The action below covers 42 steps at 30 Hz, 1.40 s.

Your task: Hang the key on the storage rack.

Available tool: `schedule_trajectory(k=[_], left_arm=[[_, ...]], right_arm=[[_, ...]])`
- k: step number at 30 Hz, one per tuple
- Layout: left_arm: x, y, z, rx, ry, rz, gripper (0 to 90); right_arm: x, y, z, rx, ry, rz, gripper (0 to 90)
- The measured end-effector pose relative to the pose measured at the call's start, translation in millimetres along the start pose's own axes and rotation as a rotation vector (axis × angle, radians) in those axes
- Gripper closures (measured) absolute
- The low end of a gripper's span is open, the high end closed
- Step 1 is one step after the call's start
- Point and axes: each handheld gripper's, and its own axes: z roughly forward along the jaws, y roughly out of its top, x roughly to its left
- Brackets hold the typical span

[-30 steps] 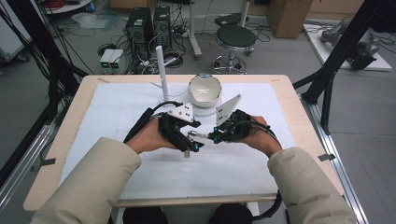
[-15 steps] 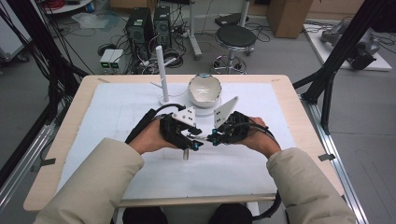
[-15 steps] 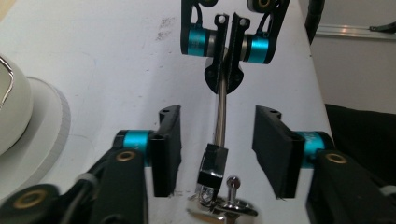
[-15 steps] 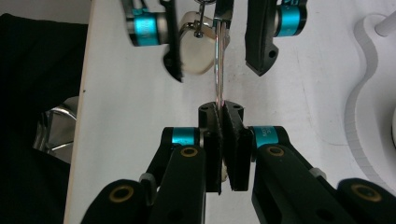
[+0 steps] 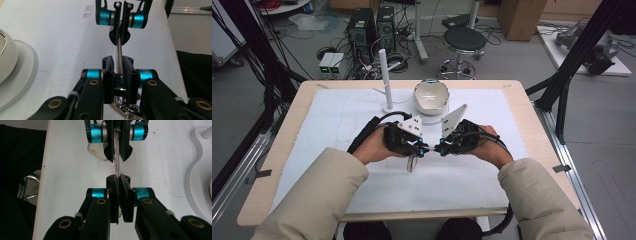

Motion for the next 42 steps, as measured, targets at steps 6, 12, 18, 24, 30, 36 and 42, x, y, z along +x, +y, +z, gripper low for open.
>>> schedule_trajectory(k=[6, 12, 18, 24, 30, 36, 42], left_arm=[[0.0, -0.4, -0.4, -0.008, -0.007, -0.003, 81.5], [-0.2, -0.6, -2.1, -0.013, -0.005, -0.010, 81.6], [0.4, -1.1, -5.4, -0.029, 0.014, -0.023, 81.6], [4.8, -4.2, -10.6, -0.025, 0.054, -0.060, 81.7], [14.3, -16.9, -31.4, -0.091, 0.196, -0.132, 81.6], [27.2, -35.1, -59.3, -0.174, 0.345, -0.235, 81.7], [32.8, -49.3, -78.5, -0.235, 0.499, -0.283, 81.6]], right_arm=[[-1.3, -1.1, -0.3, -0.010, 0.006, 0.008, 87.1], [-5.1, -5.2, -1.1, -0.058, 0.028, 0.046, 73.2], [-13.2, -18.2, -3.3, -0.176, -0.007, 0.192, 10.0], [-15.9, -30.3, -8.4, -0.241, -0.026, 0.264, 0.9], [-12.6, -56.5, -18.6, -0.319, -0.098, 0.348, 0.5], [-4.5, -90.1, -26.7, -0.385, -0.195, 0.409, 0.5], [5.7, -117.0, -29.2, -0.419, -0.281, 0.466, 0.4]])
